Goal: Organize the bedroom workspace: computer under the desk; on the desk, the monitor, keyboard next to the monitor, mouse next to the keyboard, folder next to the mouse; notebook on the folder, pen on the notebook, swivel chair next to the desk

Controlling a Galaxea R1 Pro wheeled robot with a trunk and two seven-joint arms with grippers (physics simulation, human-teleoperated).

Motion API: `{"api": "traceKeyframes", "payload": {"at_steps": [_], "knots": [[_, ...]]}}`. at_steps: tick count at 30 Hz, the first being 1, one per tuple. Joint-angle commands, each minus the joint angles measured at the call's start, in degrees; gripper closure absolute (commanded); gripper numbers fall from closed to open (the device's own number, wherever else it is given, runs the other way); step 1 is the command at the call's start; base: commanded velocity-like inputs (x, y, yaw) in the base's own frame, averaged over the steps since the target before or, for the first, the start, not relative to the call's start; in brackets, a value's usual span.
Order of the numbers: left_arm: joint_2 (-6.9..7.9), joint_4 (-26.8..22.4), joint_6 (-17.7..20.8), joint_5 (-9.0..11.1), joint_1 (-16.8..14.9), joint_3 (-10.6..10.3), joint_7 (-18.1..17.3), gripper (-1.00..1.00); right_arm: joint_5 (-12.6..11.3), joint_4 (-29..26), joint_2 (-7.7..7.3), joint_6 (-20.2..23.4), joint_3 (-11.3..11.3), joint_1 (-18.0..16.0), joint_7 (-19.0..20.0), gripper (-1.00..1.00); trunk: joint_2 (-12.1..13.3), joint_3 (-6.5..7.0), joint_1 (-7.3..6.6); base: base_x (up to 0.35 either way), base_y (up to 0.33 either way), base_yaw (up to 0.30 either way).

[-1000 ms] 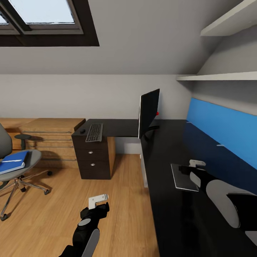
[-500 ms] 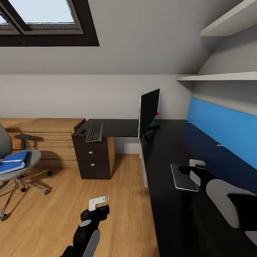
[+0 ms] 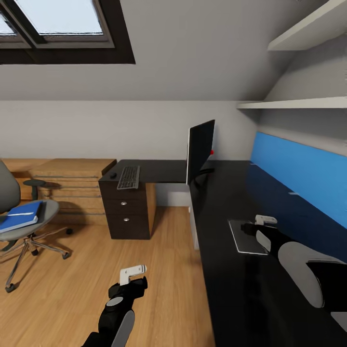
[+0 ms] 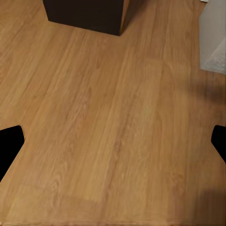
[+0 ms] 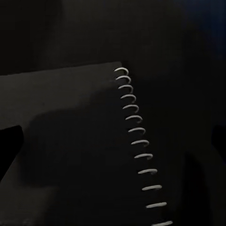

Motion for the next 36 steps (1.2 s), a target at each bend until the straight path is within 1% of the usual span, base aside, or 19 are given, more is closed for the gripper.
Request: {"api": "traceKeyframes", "payload": {"at_steps": [1,10,18,32,36], "knots": [[0.02,-0.07,0.09,0.6,-0.05,-0.08,0.57,-1.0,-0.64,1.99,-0.01,0.34,0.66,0.03,-0.21,-1.0,-0.03,-0.07,-0.03,-0.301,0.0,0.0],[0.02,-0.07,0.09,0.53,-0.05,-0.08,0.58,-1.0,-0.7,1.99,-0.01,0.26,0.66,0.02,-0.14,-1.0,-0.03,-0.07,-0.03,-0.18,0.0,0.0],[0.02,-0.07,0.09,0.53,-0.05,-0.07,0.58,-1.0,-0.69,1.99,-0.01,0.26,0.66,0.03,-0.05,-1.0,-0.03,-0.07,-0.03,-0.254,0.0,0.0],[0.02,-0.07,0.09,0.53,-0.05,-0.08,0.58,-1.0,-0.64,1.99,-0.01,0.26,0.66,0.03,0.05,-1.0,-0.03,-0.07,-0.03,-0.031,0.0,0.0],[0.02,-0.07,0.09,0.56,-0.05,-0.08,0.58,-1.0,-0.67,1.99,-0.01,0.26,0.66,0.03,0.05,-1.0,1.58,0.65,-0.91,-0.001,0.0,0.0]]}}
